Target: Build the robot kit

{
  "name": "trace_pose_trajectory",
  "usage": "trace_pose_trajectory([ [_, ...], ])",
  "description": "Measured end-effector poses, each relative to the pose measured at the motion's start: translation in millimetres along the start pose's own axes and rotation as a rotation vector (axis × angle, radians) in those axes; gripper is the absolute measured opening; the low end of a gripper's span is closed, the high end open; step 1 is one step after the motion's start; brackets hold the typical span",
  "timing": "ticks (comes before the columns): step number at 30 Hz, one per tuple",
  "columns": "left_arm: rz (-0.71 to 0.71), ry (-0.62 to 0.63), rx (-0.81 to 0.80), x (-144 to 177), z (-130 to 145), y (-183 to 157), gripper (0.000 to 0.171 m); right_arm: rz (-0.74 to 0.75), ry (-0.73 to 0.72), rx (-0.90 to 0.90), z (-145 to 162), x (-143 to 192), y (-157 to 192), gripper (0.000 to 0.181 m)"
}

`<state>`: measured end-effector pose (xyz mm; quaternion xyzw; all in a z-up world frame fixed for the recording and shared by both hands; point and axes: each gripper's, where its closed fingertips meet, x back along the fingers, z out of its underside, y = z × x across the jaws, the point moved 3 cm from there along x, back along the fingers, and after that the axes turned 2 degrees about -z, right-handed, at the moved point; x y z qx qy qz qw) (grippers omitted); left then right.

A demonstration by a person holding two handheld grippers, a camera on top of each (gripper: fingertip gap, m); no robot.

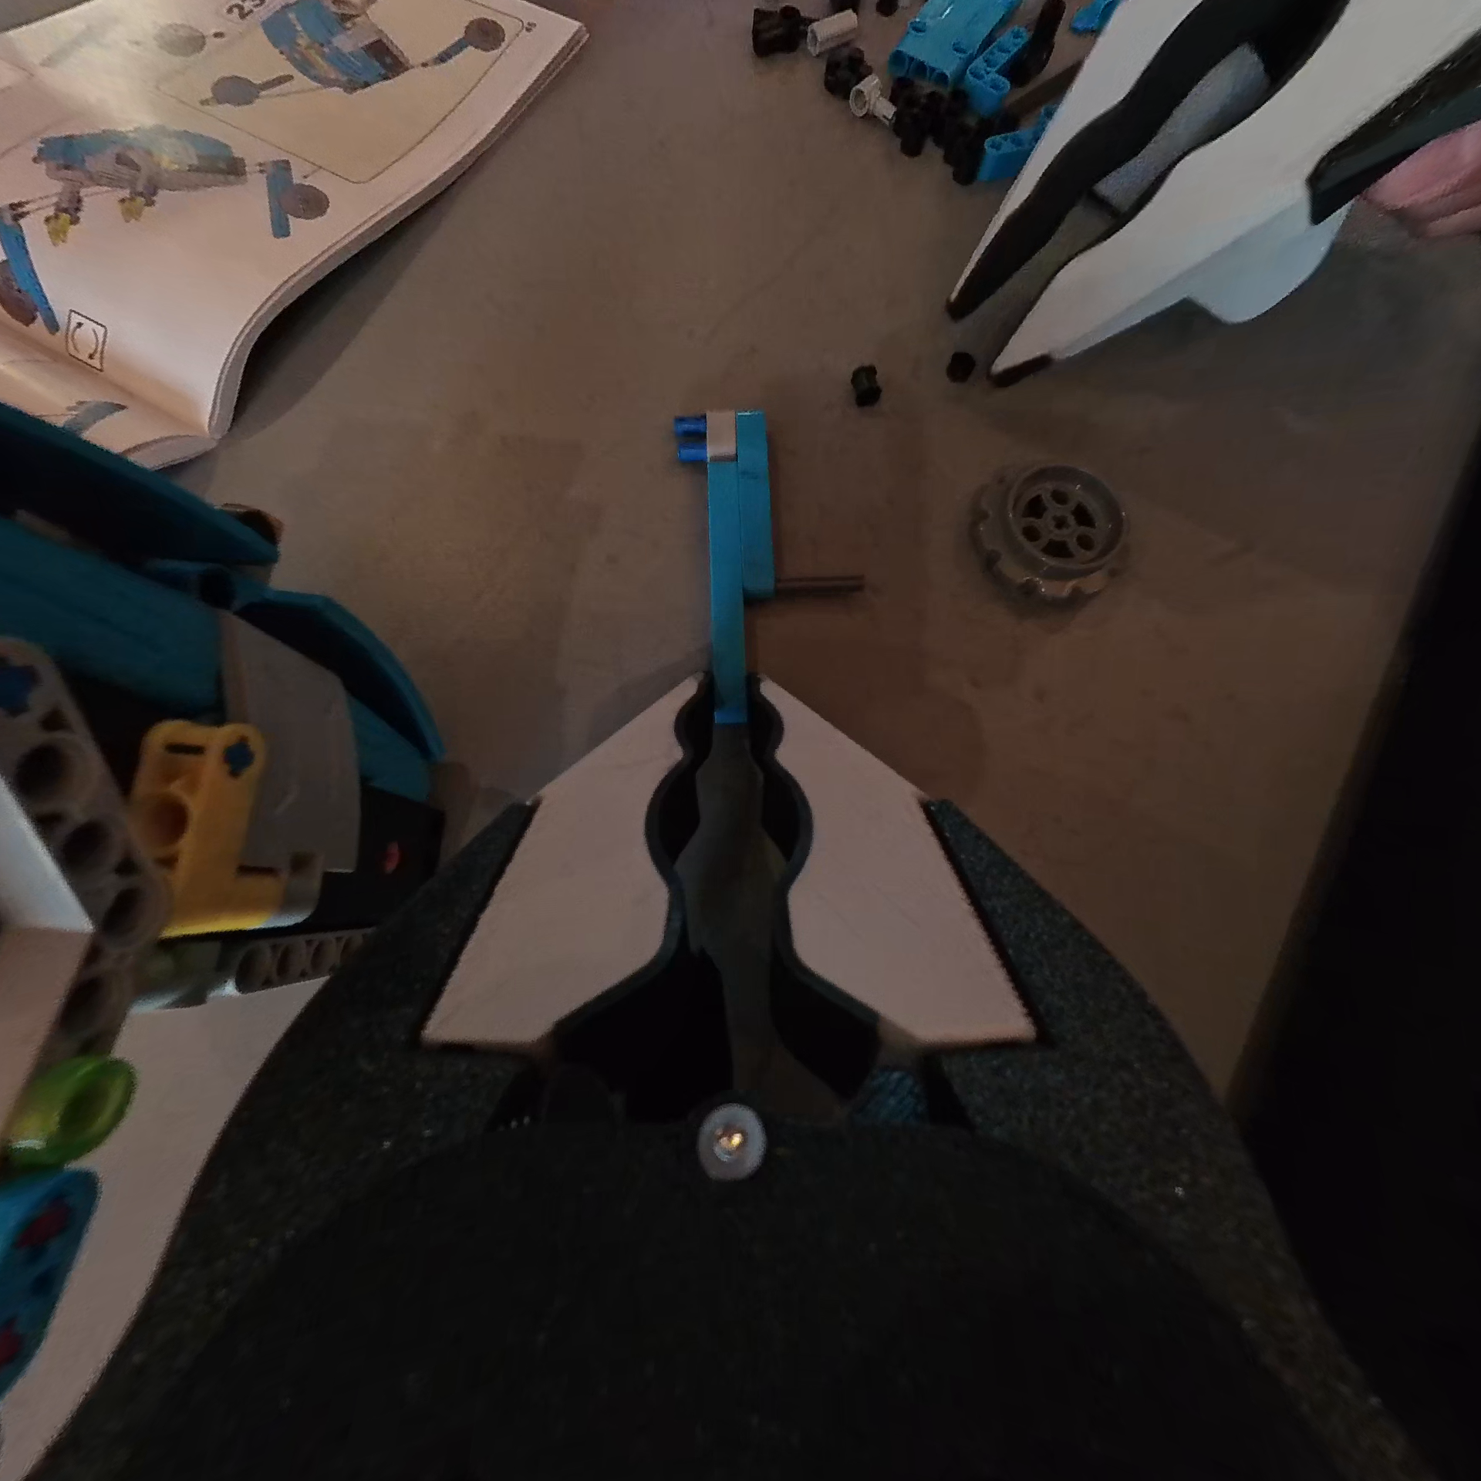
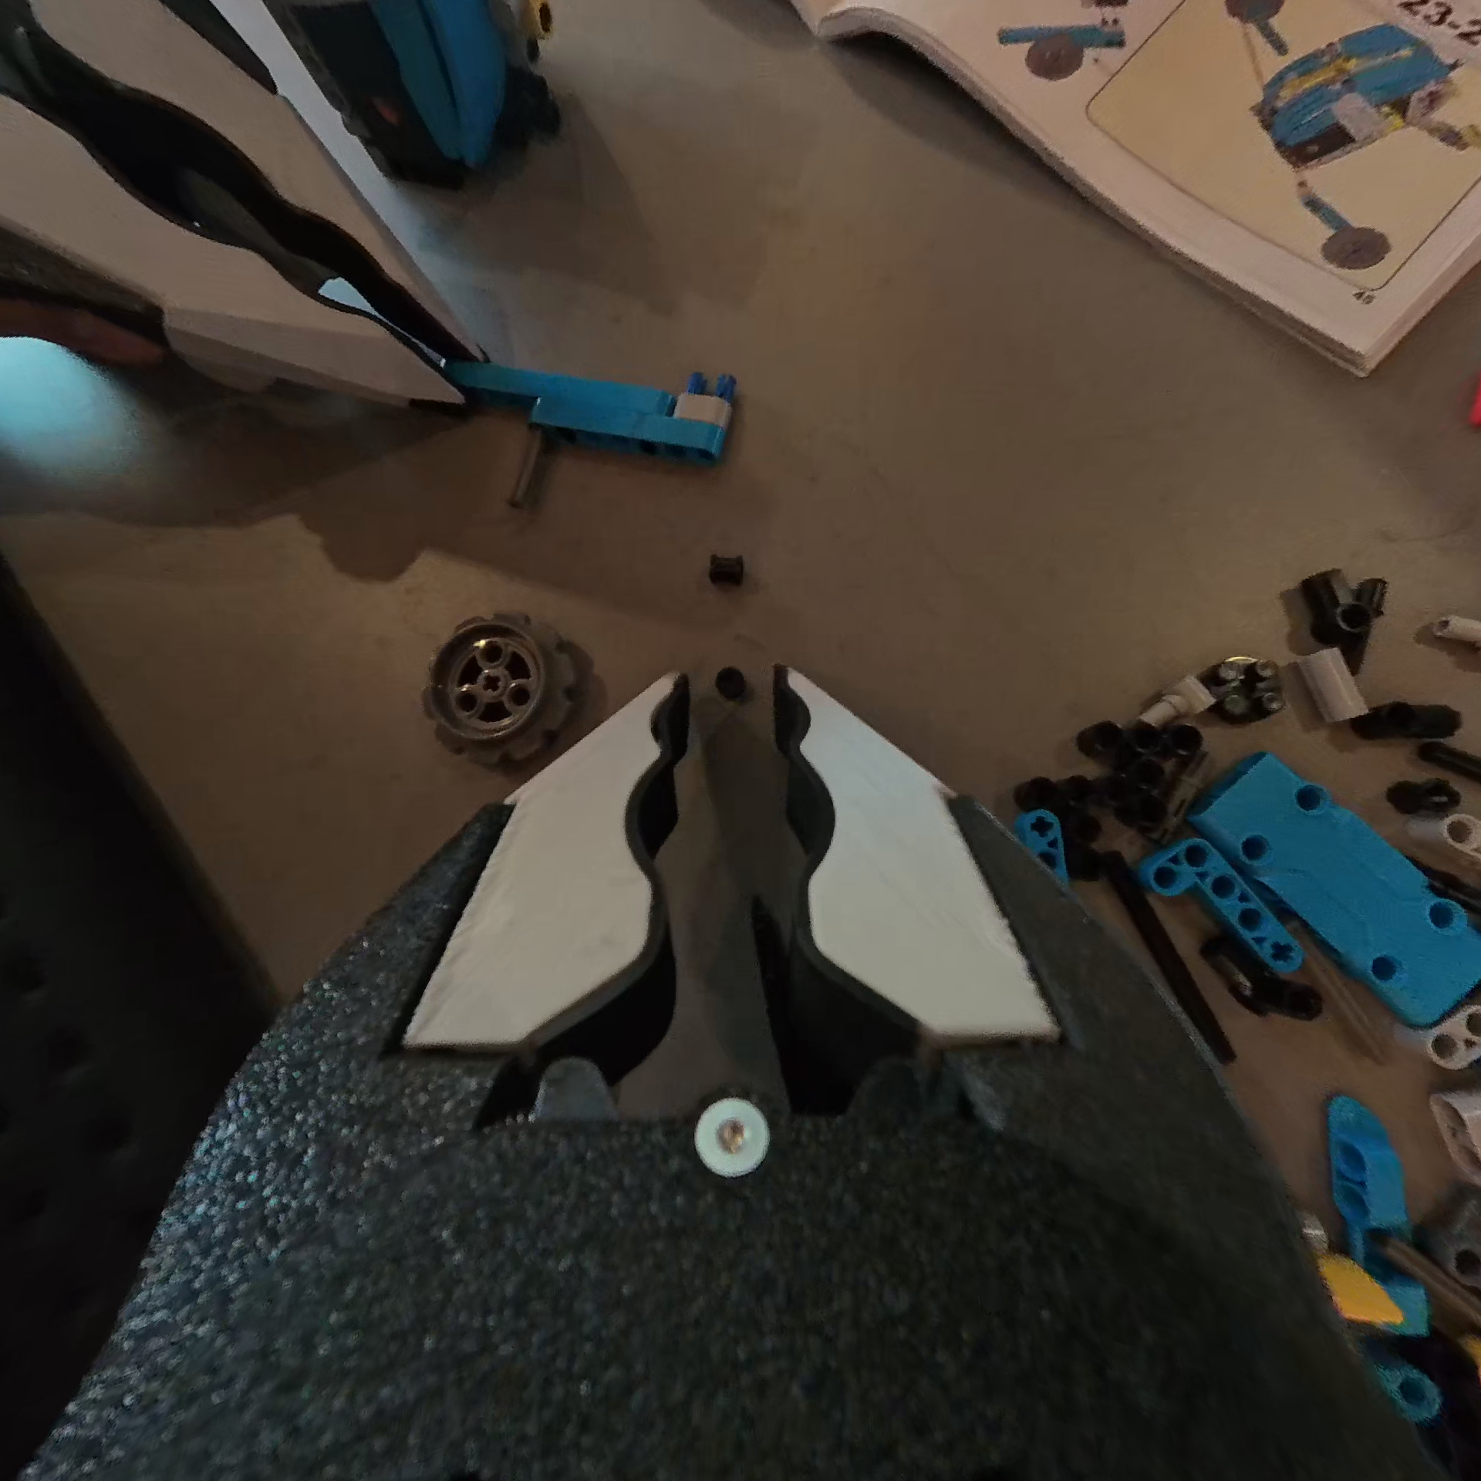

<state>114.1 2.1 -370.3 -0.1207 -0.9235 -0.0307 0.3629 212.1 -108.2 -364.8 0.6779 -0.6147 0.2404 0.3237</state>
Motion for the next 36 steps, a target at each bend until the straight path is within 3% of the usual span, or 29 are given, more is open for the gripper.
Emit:
trace_pose_trajectory([
  [10, 0.019, -0.072, 0.062, 8.4, -6.5, 4.5, 0.007, -0.039, -0.120, -0.016, -13.2, 17.8, 20.4, 0.027],
  [17, 0.075, -0.110, 0.128, 13.8, -9.3, 4.0, 0.007, 0.010, -0.140, 0.058, -15.0, 13.5, 27.5, 0.018],
  [23, 0.094, -0.124, 0.118, 14.9, -11.3, -1.5, 0.007, 0.137, -0.073, 0.115, -22.8, -4.4, 11.2, 0.019],
  [29, 0.080, -0.126, 0.121, 15.0, -11.4, 0.1, 0.007, 0.063, -0.033, 0.088, -17.7, -24.2, 5.0, 0.019],
  [36, 0.078, -0.114, 0.115, 13.4, -10.6, -0.4, 0.007, -0.020, -0.012, 0.092, -13.8, -21.0, 7.8, 0.020],
])
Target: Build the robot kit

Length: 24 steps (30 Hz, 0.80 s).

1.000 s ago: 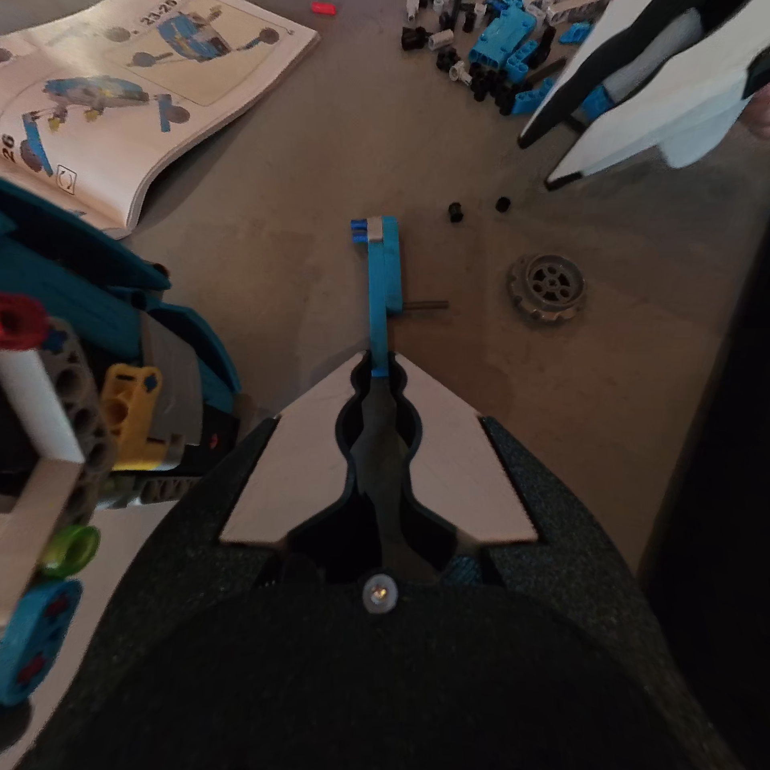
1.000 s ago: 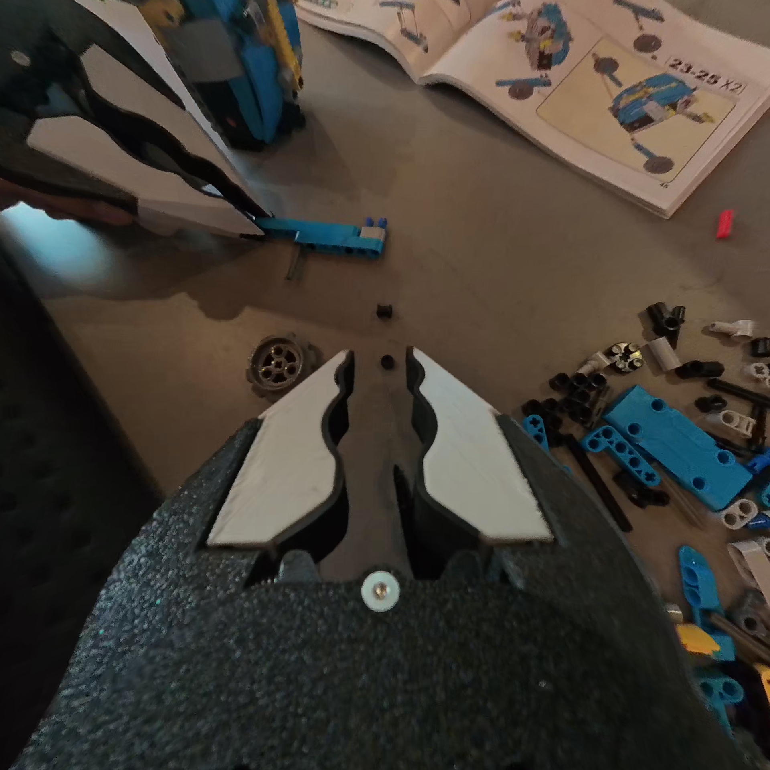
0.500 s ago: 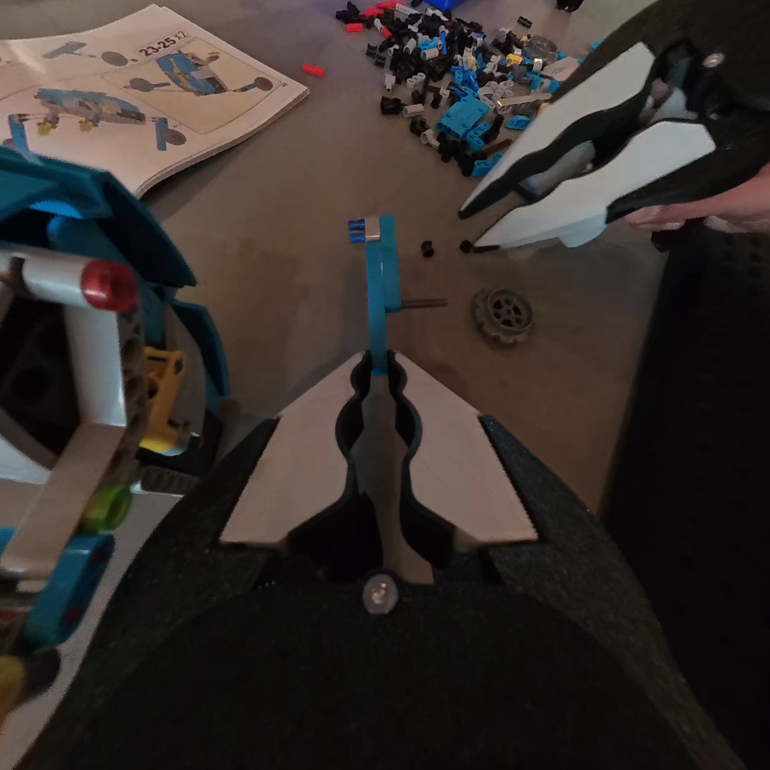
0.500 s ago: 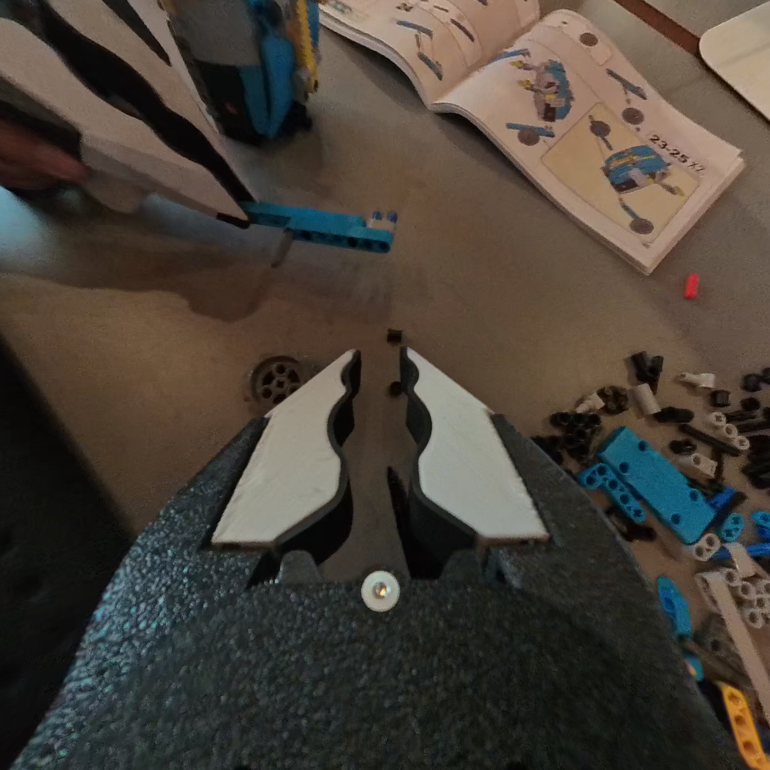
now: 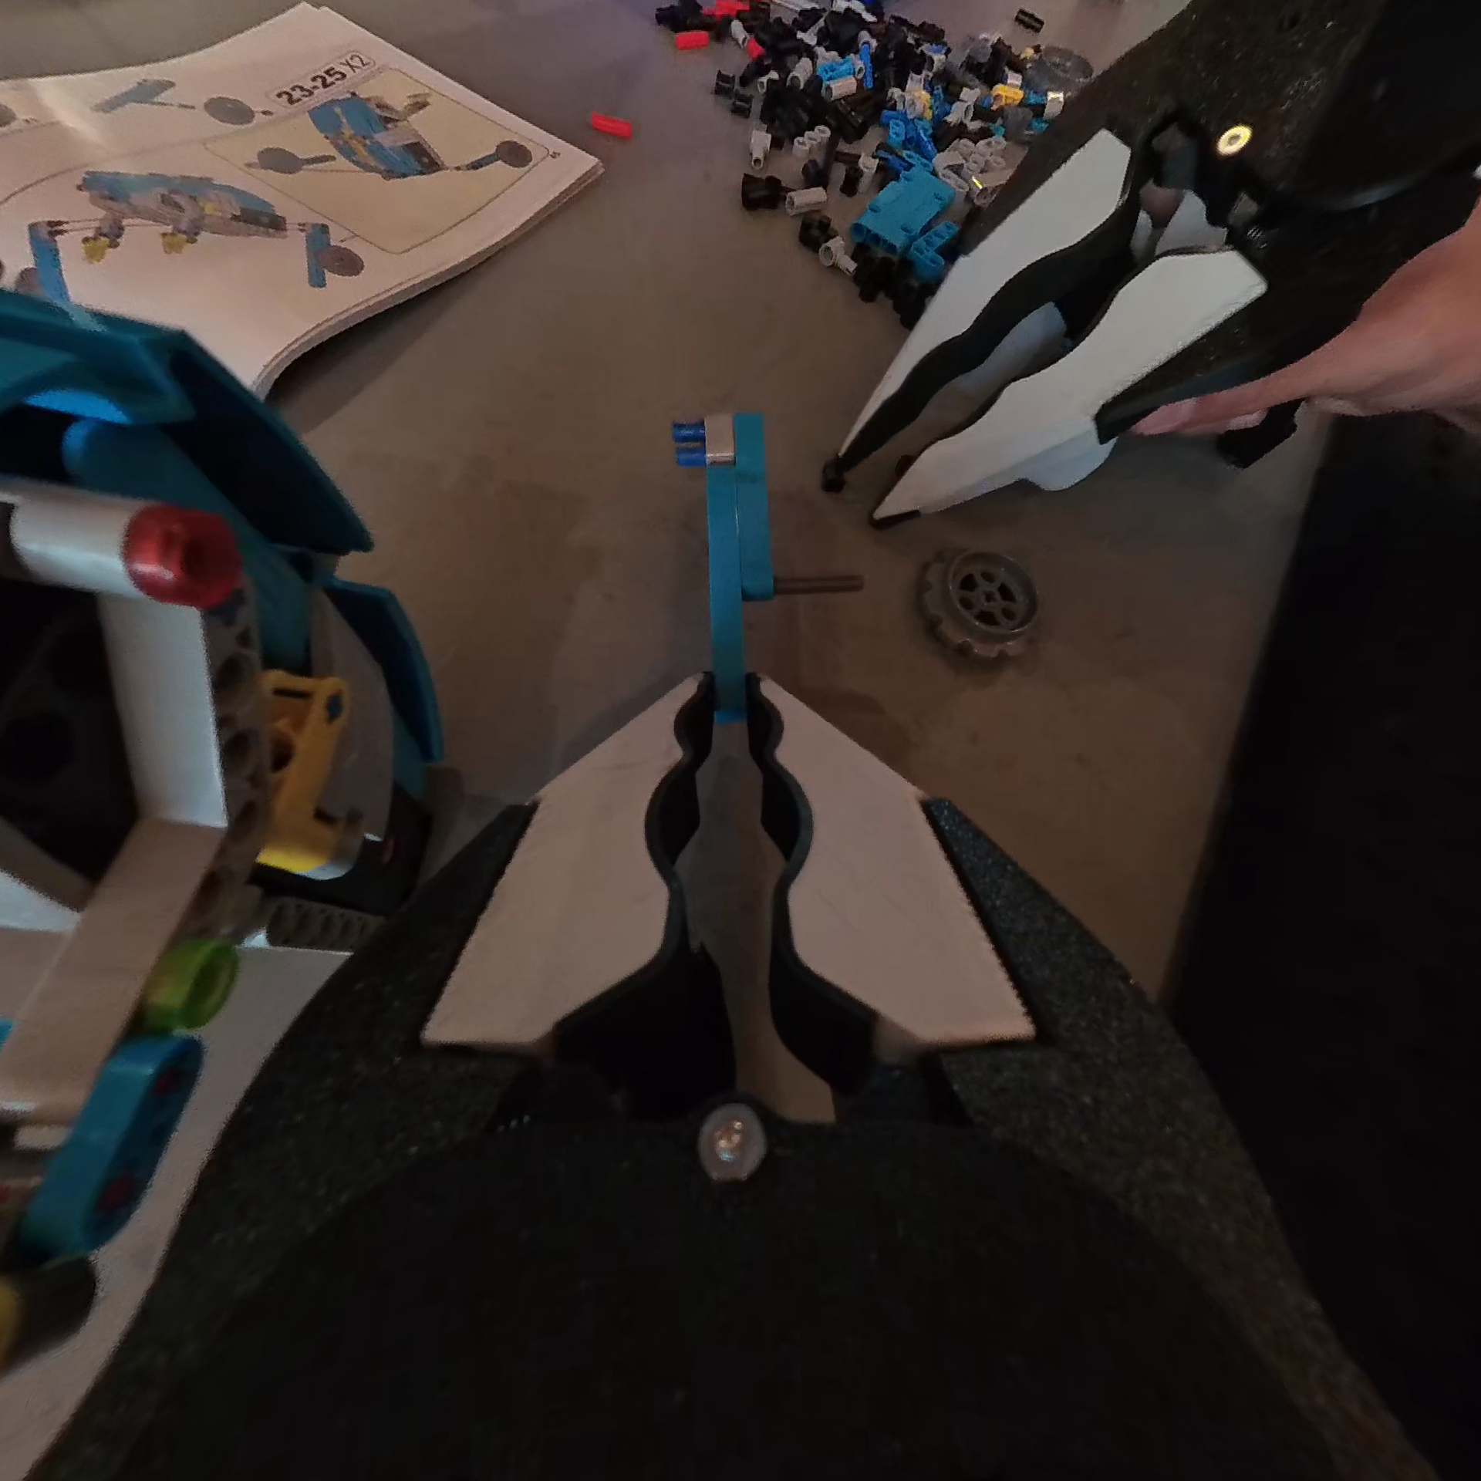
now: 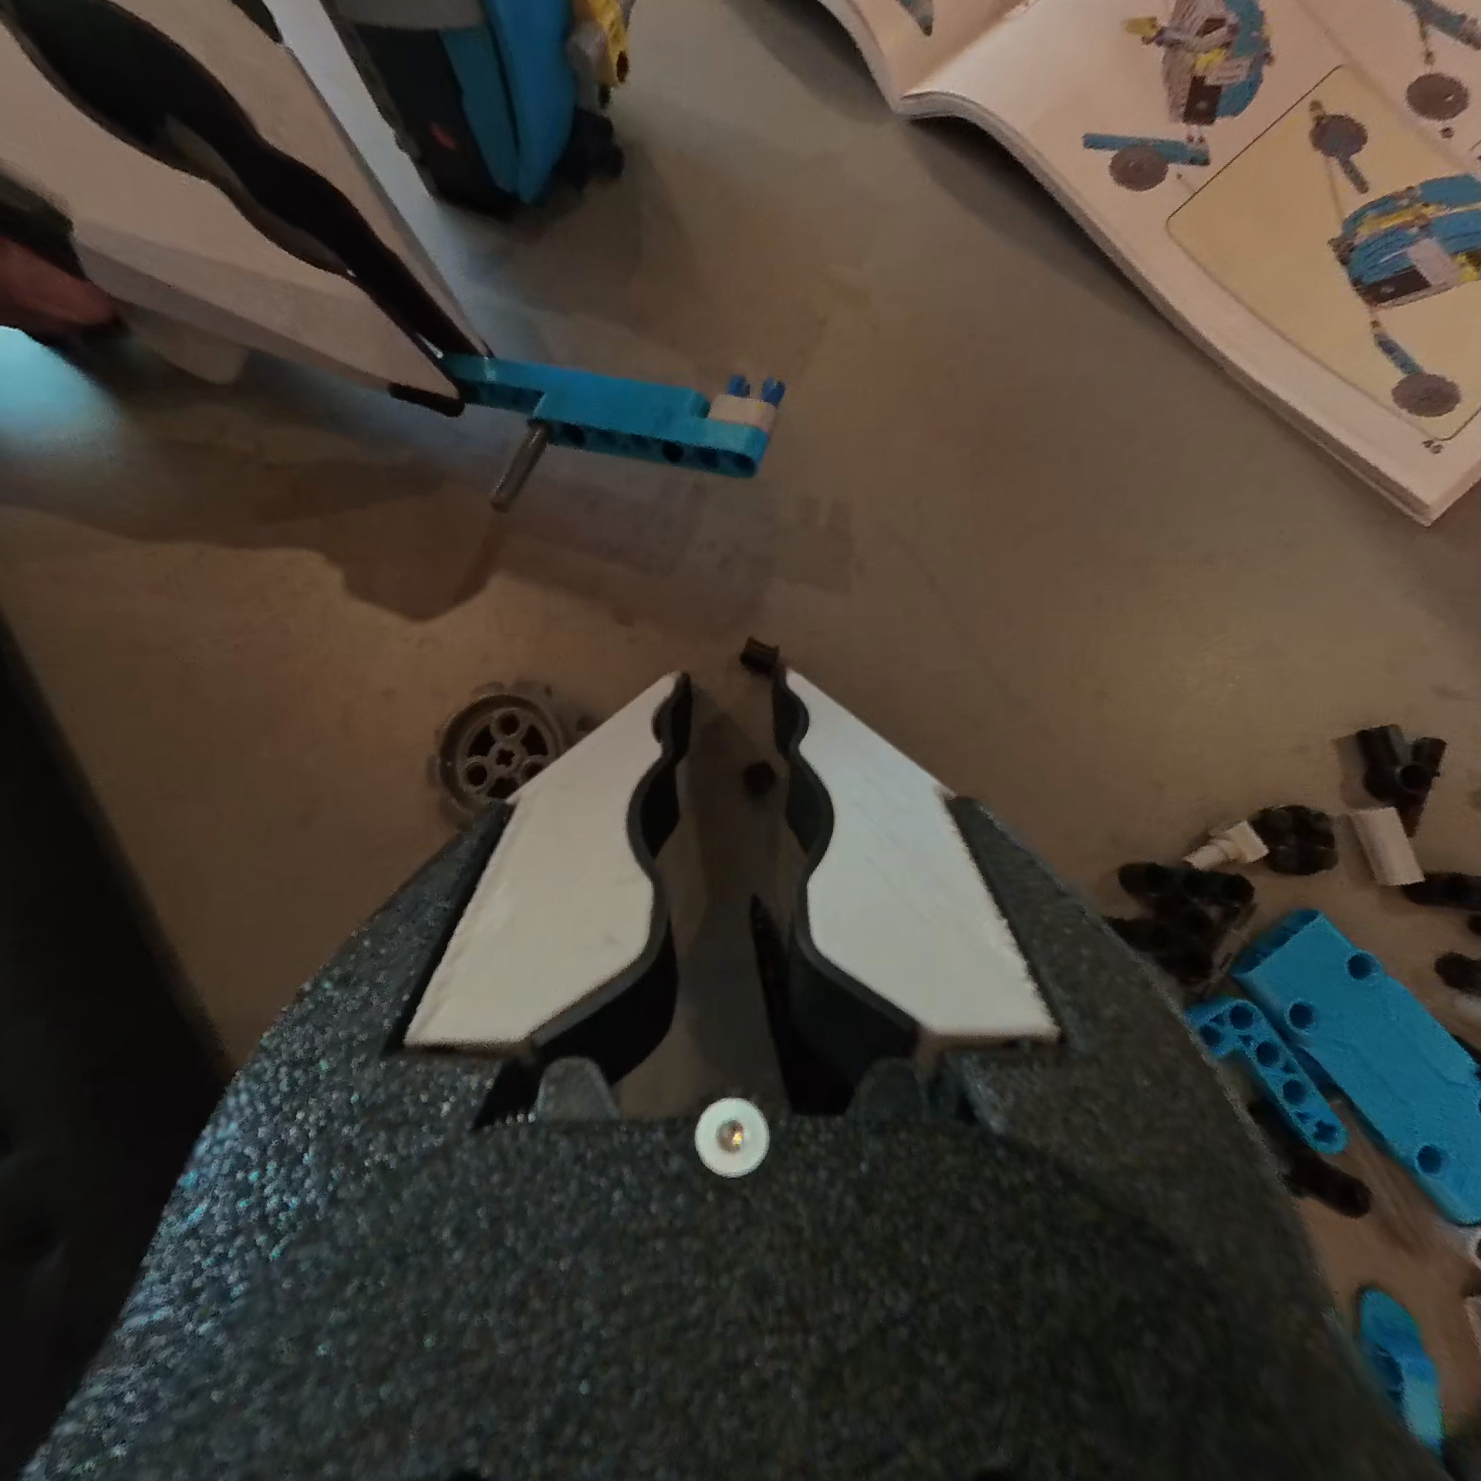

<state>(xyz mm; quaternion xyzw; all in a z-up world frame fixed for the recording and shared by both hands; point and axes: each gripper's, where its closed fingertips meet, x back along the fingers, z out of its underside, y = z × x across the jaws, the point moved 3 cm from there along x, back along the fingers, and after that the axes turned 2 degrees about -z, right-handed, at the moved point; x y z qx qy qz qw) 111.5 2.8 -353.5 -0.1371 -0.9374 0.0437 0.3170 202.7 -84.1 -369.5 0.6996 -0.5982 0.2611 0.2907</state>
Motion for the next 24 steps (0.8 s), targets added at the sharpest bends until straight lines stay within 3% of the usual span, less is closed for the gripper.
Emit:
trace_pose_trajectory([
  [24, -0.001, 0.026, -0.019, -3.4, 2.5, -2.0, 0.007, 0.003, -0.016, 0.013, 3.2, 3.7, -0.5, 0.016],
])
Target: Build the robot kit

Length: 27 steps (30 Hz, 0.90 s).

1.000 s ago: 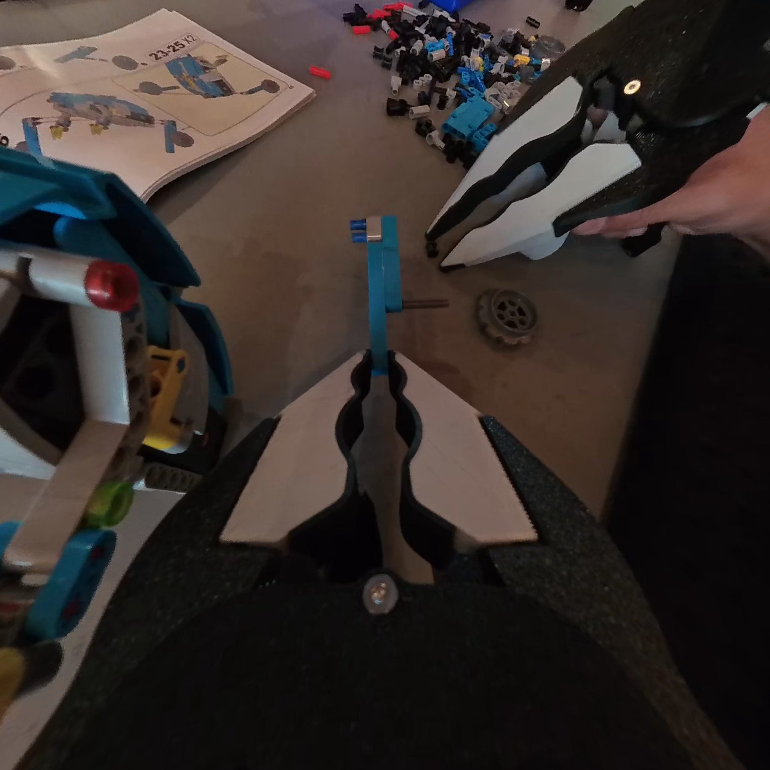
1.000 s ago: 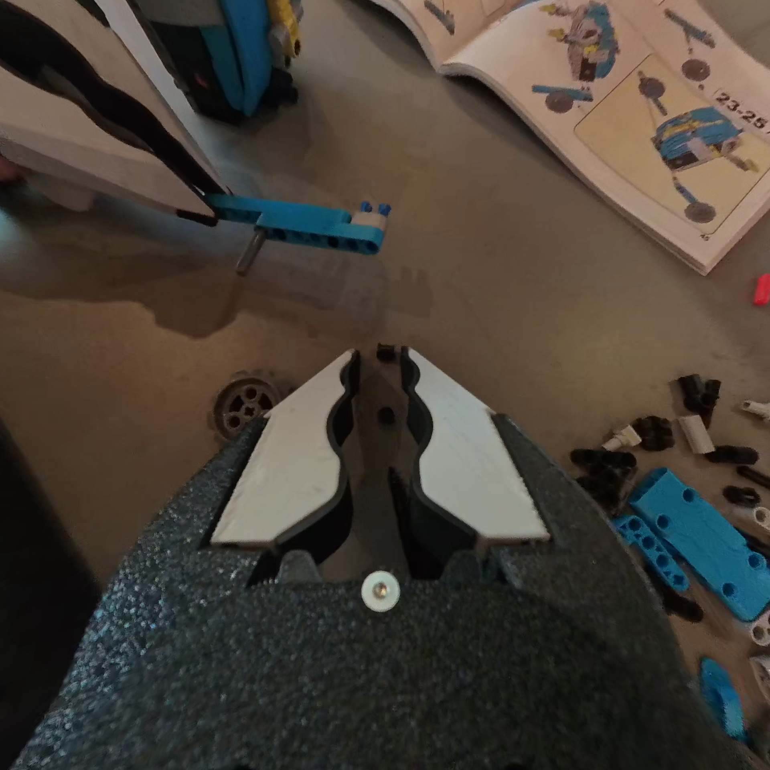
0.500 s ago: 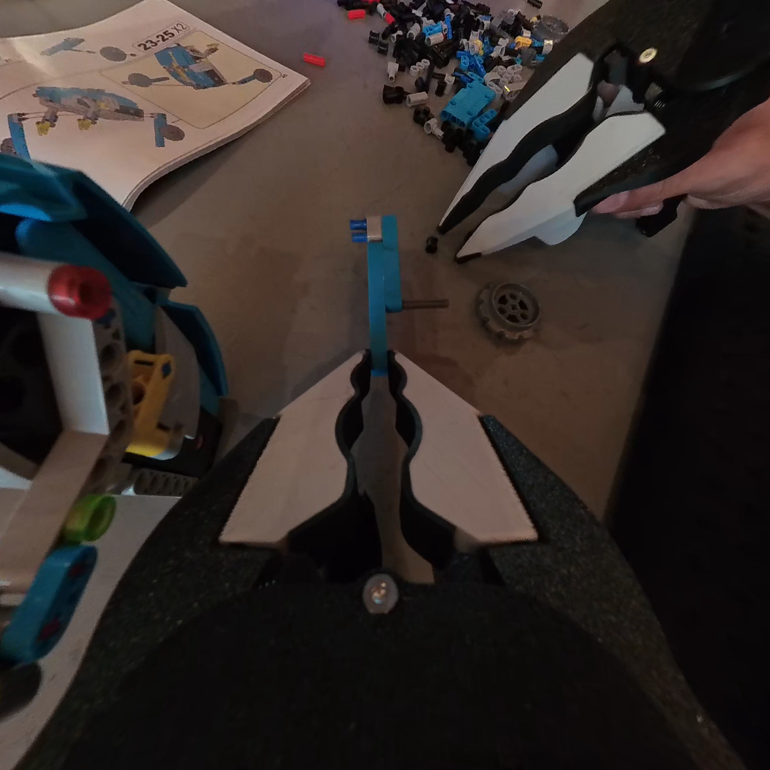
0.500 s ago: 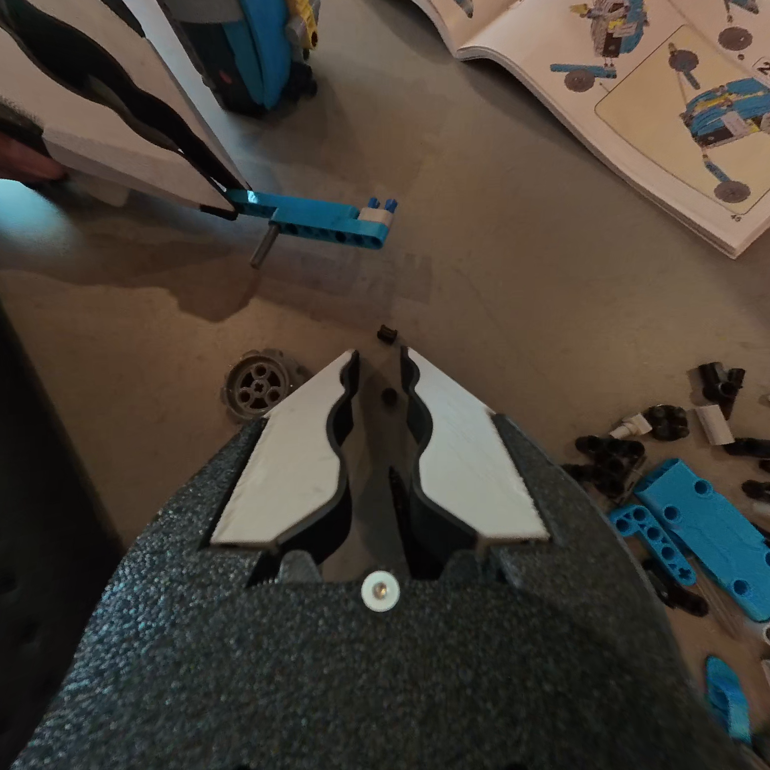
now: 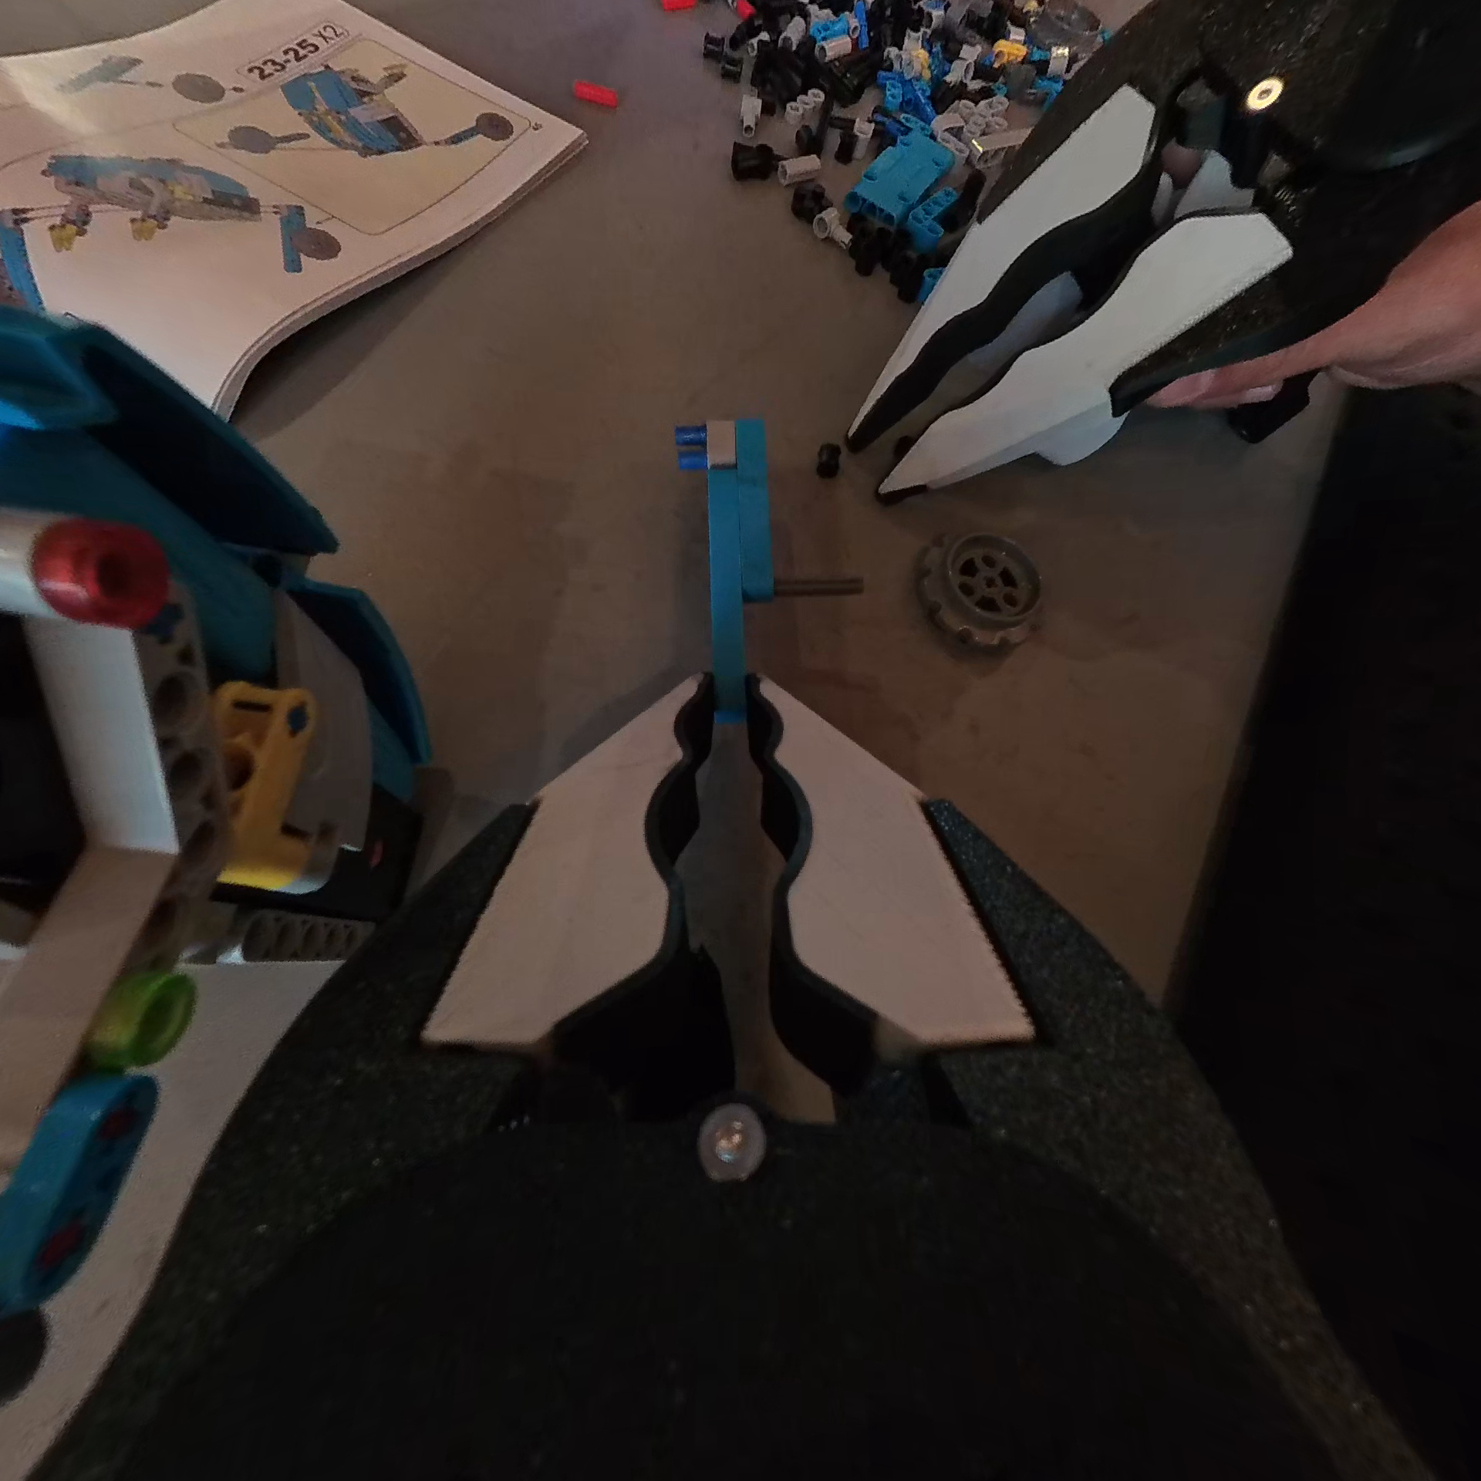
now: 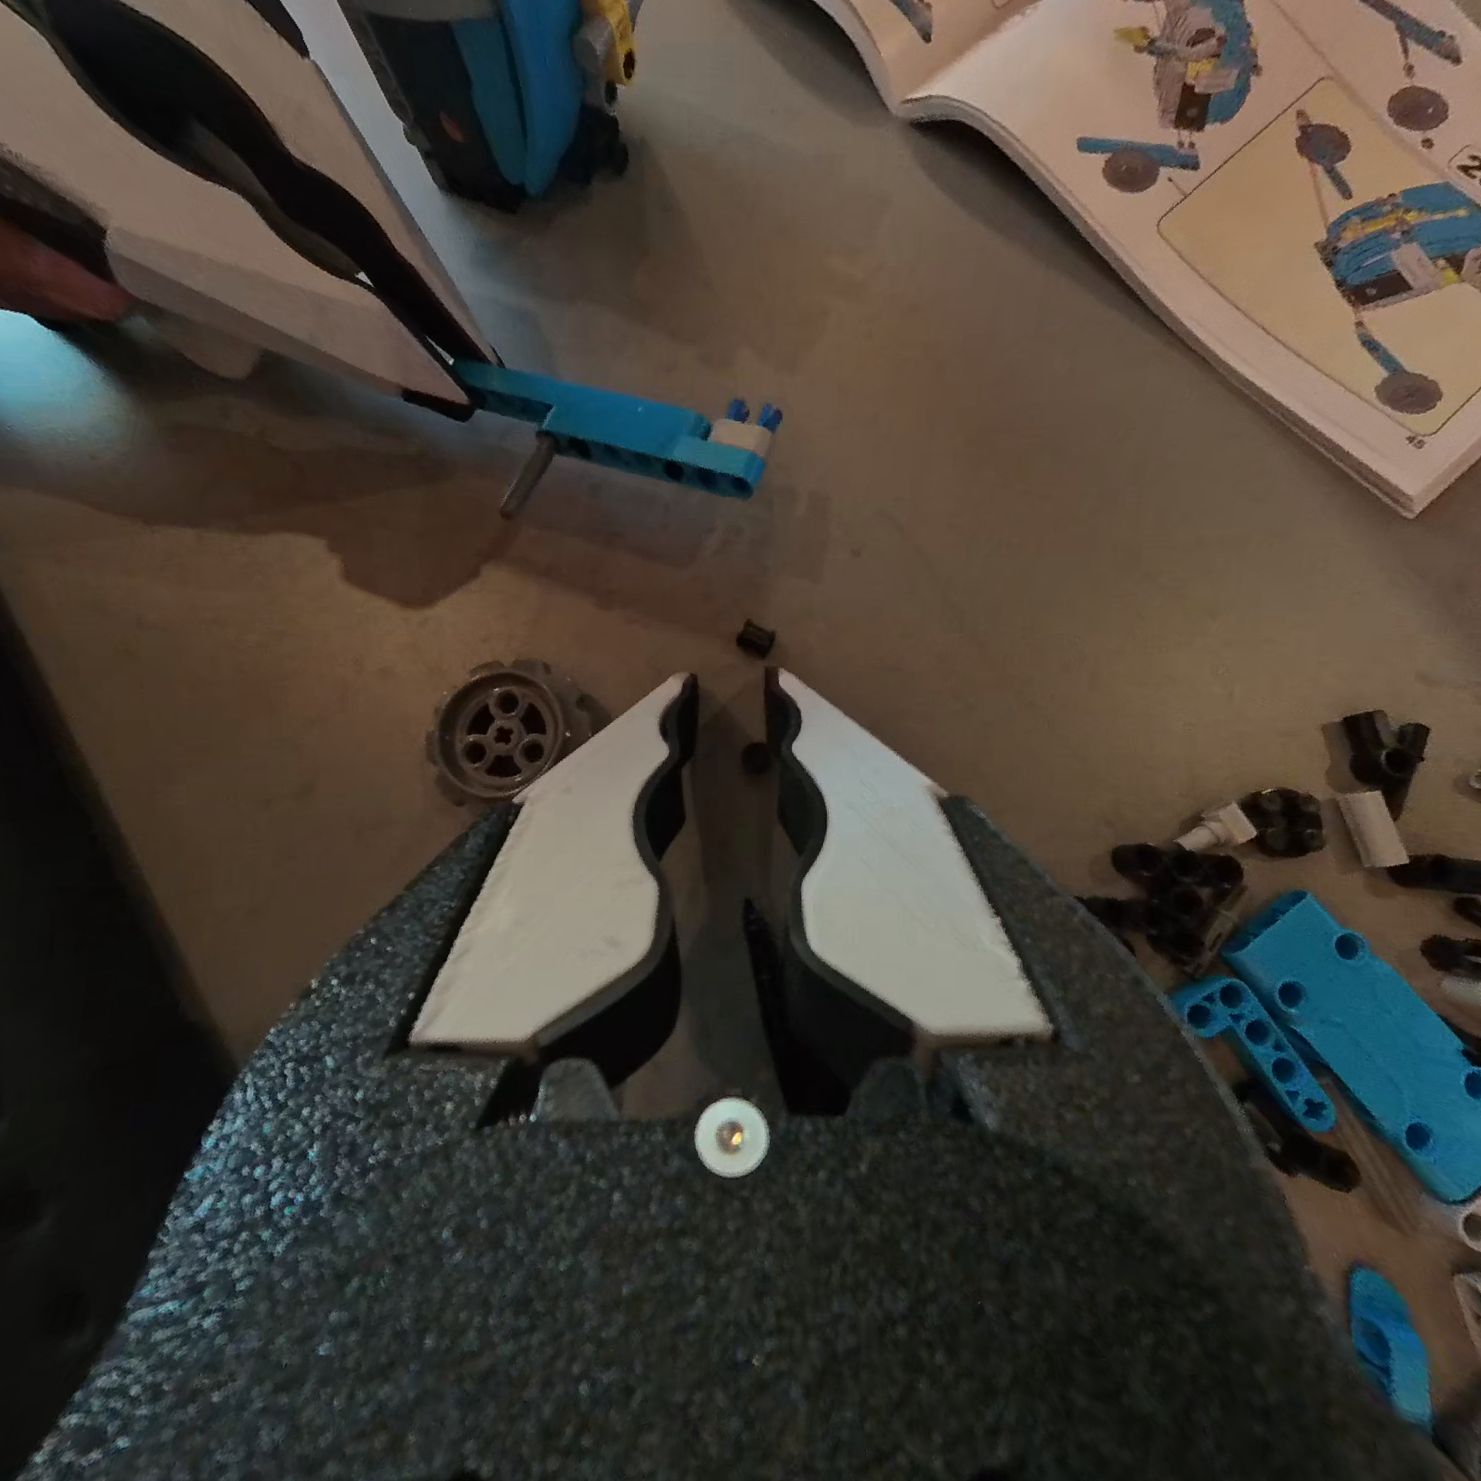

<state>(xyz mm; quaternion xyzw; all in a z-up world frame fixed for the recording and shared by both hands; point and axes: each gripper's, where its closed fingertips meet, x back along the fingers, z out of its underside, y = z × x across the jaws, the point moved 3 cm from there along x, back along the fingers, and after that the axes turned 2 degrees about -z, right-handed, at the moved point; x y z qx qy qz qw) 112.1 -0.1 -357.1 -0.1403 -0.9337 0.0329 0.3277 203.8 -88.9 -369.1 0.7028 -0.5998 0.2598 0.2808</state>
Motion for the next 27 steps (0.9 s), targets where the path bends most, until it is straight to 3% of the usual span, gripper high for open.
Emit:
trace_pose_trajectory([
  [13, 0.000, 0.005, -0.005, -0.6, 0.4, -0.5, 0.007, -0.067, -0.097, -0.055, -15.3, 9.9, 3.6, 0.017],
  [27, 0.002, 0.015, -0.003, -1.3, 1.3, -0.7, 0.007, -0.088, -0.102, -0.104, -17.2, 12.5, -7.2, 0.016],
])
